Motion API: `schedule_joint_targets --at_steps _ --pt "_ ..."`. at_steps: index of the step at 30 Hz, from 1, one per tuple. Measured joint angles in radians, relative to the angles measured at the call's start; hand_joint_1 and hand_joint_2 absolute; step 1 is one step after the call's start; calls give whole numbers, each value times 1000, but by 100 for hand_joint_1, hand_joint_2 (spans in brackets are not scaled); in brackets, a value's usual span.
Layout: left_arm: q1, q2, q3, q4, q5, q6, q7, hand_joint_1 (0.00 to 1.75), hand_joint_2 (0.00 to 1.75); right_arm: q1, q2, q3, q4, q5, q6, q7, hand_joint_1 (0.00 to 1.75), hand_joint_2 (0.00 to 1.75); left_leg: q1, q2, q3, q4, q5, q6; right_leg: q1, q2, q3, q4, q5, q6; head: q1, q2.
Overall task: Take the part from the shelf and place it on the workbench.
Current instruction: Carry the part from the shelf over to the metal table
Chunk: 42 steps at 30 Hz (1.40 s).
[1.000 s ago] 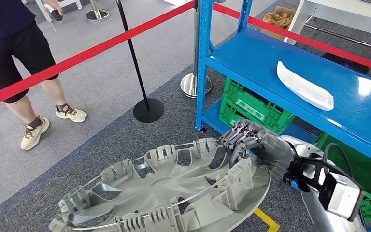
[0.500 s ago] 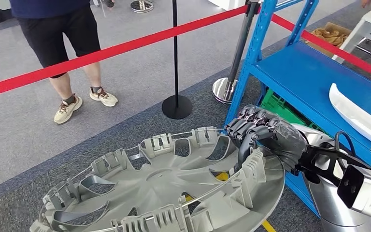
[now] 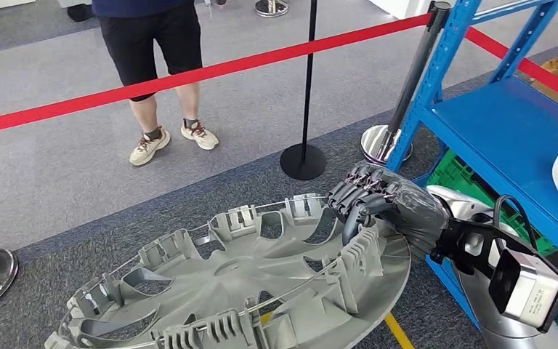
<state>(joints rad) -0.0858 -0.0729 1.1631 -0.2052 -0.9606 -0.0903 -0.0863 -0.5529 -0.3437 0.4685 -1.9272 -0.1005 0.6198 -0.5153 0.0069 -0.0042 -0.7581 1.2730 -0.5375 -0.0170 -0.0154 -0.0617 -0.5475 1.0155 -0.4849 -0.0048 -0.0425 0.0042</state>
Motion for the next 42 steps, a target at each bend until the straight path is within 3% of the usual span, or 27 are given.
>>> schedule_joint_targets --at_steps 2,4,5,7,8,10,11,12,14,15,16,18,20,22,23,24,25,27,29,30,32,33,35,36,38,40,42 --pt "-1 0 0 0 0 1 6 0 175 -4 0 4 0 1 -6 1 175 175 -3 34 77 -136 55 5 1 -25 4 0 -4 4 0 0" --pt "-3 1 0 0 0 3 11 0 175 -8 -1 6 0 1 -10 0 175 175 -10 69 139 -241 82 16 7 -46 8 1 -10 13 2 0" --pt "-4 2 0 0 0 4 12 0 175 -9 -2 7 0 1 -11 0 175 175 -14 74 149 -258 83 22 8 -55 9 1 -12 18 2 0" --pt "-2 4 0 -1 0 5 14 0 175 -10 -2 10 0 2 -12 -1 175 175 -16 50 148 -262 87 34 7 -75 13 -2 -15 28 3 0" --pt "-1 4 0 -1 0 6 15 0 175 -10 -3 11 -1 3 -13 -2 175 175 -14 38 150 -265 89 39 5 -65 14 2 -21 34 4 0" --pt "-1 6 0 -1 1 7 16 0 175 -10 -6 10 -1 11 -17 -3 175 175 -7 15 156 -272 94 51 2 -9 -9 61 -57 42 8 0" --pt "-3 7 0 -1 2 6 16 0 175 -9 -10 10 -1 17 -19 -5 175 175 -6 2 155 -272 95 55 2 25 -37 122 -86 44 11 0" --pt "-4 8 0 -1 2 6 16 0 175 -5 -14 10 -2 24 -22 -7 175 175 -6 -11 155 -272 96 58 2 45 -73 194 -114 45 12 0" --pt "-4 8 0 -2 -1 3 14 0 175 5 -24 10 -2 42 -29 -14 175 175 -7 -41 154 -271 96 59 1 57 -129 288 -135 45 13 0" --pt "-3 8 0 -2 -3 0 12 0 175 10 -28 11 -2 52 -33 -19 175 175 -7 -56 155 -270 96 59 1 58 -130 279 -117 43 13 0" --pt "-2 8 0 -2 -4 -2 9 0 175 14 -33 11 -2 62 -37 -26 175 175 -6 -71 155 -269 96 59 0 63 -112 229 -82 41 13 0" --pt "-2 7 0 -2 -6 -7 2 0 175 25 -43 10 -2 80 -48 -45 175 175 -5 -100 154 -262 94 53 -7 103 -49 83 -16 39 13 0" --pt "-1 6 0 -1 -7 -9 -4 0 175 41 -53 7 -2 96 -58 -68 175 175 -3 -124 147 -258 94 41 -9 137 -15 9 4 37 12 0" --pt "3 6 0 -1 -8 -9 -6 0 175 54 -59 5 -2 111 -66 -87 175 175 1 -144 139 -260 99 27 -4 127 -11 5 3 28 12 0" --pt "6 5 0 -1 -9 -9 -7 0 175 58 -61 4 -2 118 -69 -94 175 175 3 -144 136 -259 98 21 -4 115 -9 3 5 22 12 0" --pt "7 5 0 -1 -9 -9 -7 0 175 62 -63 2 -2 124 -71 -98 175 175 1 -125 127 -247 89 16 -4 102 -8 0 8 15 9 0" --pt "7 4 0 -1 -9 -10 -8 0 175 67 -65 0 -2 127 -72 -103 175 175 0 -94 110 -215 69 13 -5 88 -7 -2 9 10 6 0" --pt "4 2 0 0 -8 -11 -11 0 175 78 -70 -5 -2 129 -73 -110 175 175 -2 -27 49 -92 7 8 -3 57 -7 -4 9 3 1 0" --pt "3 1 0 0 -6 -12 -15 0 175 86 -74 -7 -2 129 -73 -113 175 175 0 -7 -4 15 -30 5 0 26 -9 -4 7 1 1 0" --pt "4 0 0 0 -6 -13 -18 0 175 87 -76 -8 -1 129 -72 -113 175 175 0 -4 -5 19 -23 5 1 11 -9 -4 6 1 0 0" --pt "5 1 0 0 -4 -15 -23 0 175 84 -77 -8 -1 124 -68 -109 175 175 0 13 54 -85 30 7 1 -15 -7 -3 4 4 0 0" --pt "4 1 0 0 -4 -16 -25 0 175 79 -77 -8 -1 120 -65 -104 175 175 -3 37 95 -157 53 10 3 -27 -5 -3 2 7 0 0" --pt "0 1 0 0 -4 -18 -28 0 175 68 -77 -7 0 112 -62 -92 175 175 -10 68 147 -247 74 20 8 -45 -2 -2 -3 16 2 0" --pt "-1 1 0 0 -4 -19 -30 0 175 64 -77 -7 0 108 -61 -87 175 175 -14 69 152 -257 73 26 9 -55 1 -2 -5 21 3 0" --pt "0 2 0 0 -4 -23 -31 0 175 56 -76 -4 0 104 -61 -78 175 175 -14 43 154 -261 77 38 4 -69 7 -2 -10 31 3 0" --pt "0 3 0 0 -4 -27 -33 0 175 48 -74 0 1 101 -62 -72 175 175 -8 18 160 -267 82 49 -1 -31 -3 33 -37 40 6 0" --pt "-3 3 0 0 -4 -29 -35 0 175 40 -74 5 4 96 -62 -69 175 175 -4 -6 162 -268 84 57 -3 30 -56 148 -93 45 13 0"
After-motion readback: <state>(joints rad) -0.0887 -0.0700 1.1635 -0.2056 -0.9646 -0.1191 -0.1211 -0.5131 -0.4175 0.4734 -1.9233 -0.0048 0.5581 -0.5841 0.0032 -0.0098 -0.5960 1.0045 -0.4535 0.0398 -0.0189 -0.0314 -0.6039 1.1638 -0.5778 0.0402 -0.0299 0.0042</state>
